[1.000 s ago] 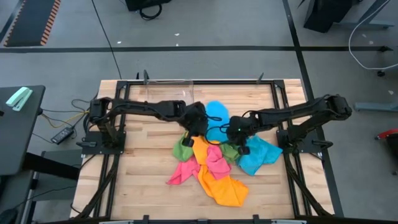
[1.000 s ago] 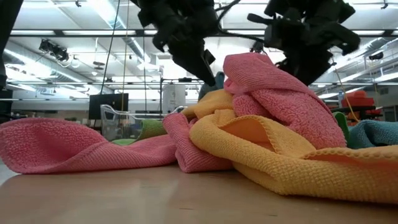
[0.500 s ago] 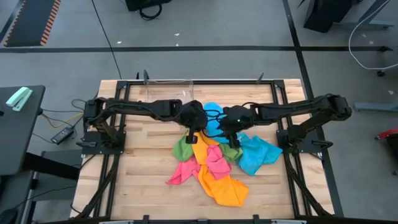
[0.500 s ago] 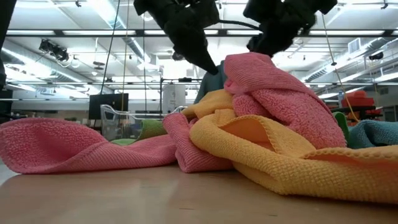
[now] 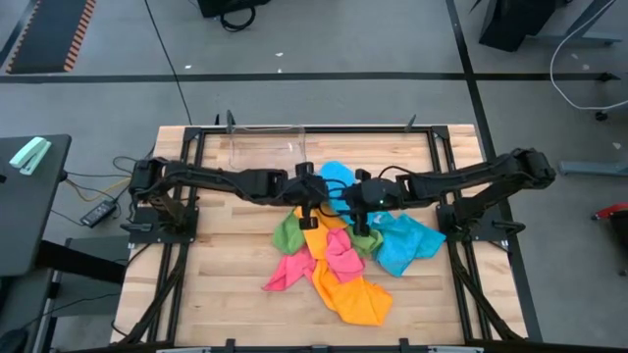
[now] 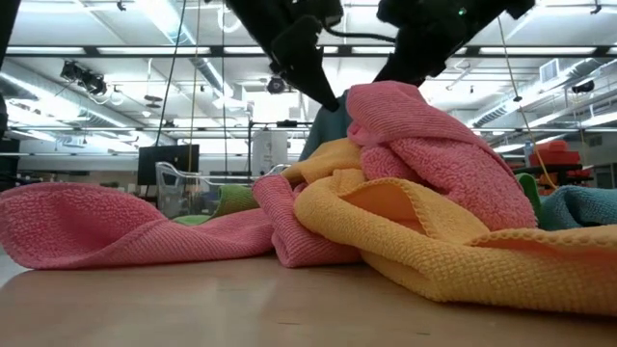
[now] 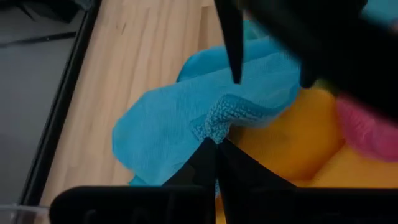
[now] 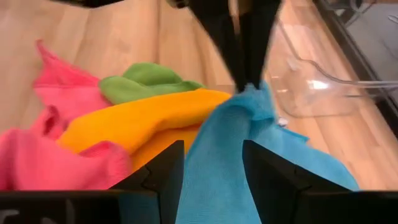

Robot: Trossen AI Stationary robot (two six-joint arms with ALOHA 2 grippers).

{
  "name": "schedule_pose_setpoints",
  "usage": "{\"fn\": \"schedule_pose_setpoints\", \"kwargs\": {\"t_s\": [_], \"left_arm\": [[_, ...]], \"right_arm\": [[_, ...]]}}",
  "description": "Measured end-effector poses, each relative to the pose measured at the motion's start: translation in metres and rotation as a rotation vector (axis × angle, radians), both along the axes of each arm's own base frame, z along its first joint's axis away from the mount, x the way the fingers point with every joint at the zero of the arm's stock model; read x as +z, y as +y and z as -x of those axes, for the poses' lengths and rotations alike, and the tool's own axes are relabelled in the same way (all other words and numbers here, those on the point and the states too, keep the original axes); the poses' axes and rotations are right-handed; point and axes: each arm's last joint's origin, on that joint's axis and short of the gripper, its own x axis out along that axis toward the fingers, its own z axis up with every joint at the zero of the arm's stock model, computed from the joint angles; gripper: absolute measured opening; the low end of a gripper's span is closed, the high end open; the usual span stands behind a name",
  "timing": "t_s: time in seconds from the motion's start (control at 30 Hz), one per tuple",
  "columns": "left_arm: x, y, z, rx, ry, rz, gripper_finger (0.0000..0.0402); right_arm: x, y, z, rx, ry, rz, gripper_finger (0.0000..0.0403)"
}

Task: Fold microfiber towels
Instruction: Fold the left blue microfiber towel

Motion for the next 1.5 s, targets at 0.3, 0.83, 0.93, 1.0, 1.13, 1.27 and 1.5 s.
{"fn": "schedule_pose_setpoints", "kwargs": {"t_s": [0.3, 0.83, 0.93, 1.0, 1.13, 1.27, 1.5], "left_arm": [[0.011, -0.024, 0.014, -0.170, 0.067, -0.100, 0.0015], [0.079, -0.070, 0.126, -0.270, 0.195, 0.233, 0.0012], [0.085, -0.082, 0.149, -0.178, 0.219, 0.366, 0.0018], [0.087, -0.092, 0.162, -0.127, 0.253, 0.431, 0.0020], [0.087, -0.110, 0.183, -0.042, 0.330, 0.543, 0.0015], [0.086, -0.126, 0.196, 0.014, 0.381, 0.601, 0.0012], [0.083, -0.154, 0.200, 0.020, 0.369, 0.692, 0.0019]], "right_arm": [[0.003, 0.031, 0.022, 0.171, 0.106, -0.032, 0.0172], [0.001, 0.042, 0.029, 0.242, 0.149, 0.029, 0.0172], [0.002, 0.035, 0.024, 0.228, 0.120, 0.040, 0.0172], [0.004, 0.033, 0.018, 0.232, 0.078, 0.051, 0.0172], [0.004, 0.032, 0.006, 0.280, 0.000, 0.070, 0.0172], [0.001, 0.035, -0.007, 0.333, -0.063, 0.072, 0.0172], [-0.025, 0.040, -0.025, 0.389, -0.023, 0.043, 0.0172]]}}
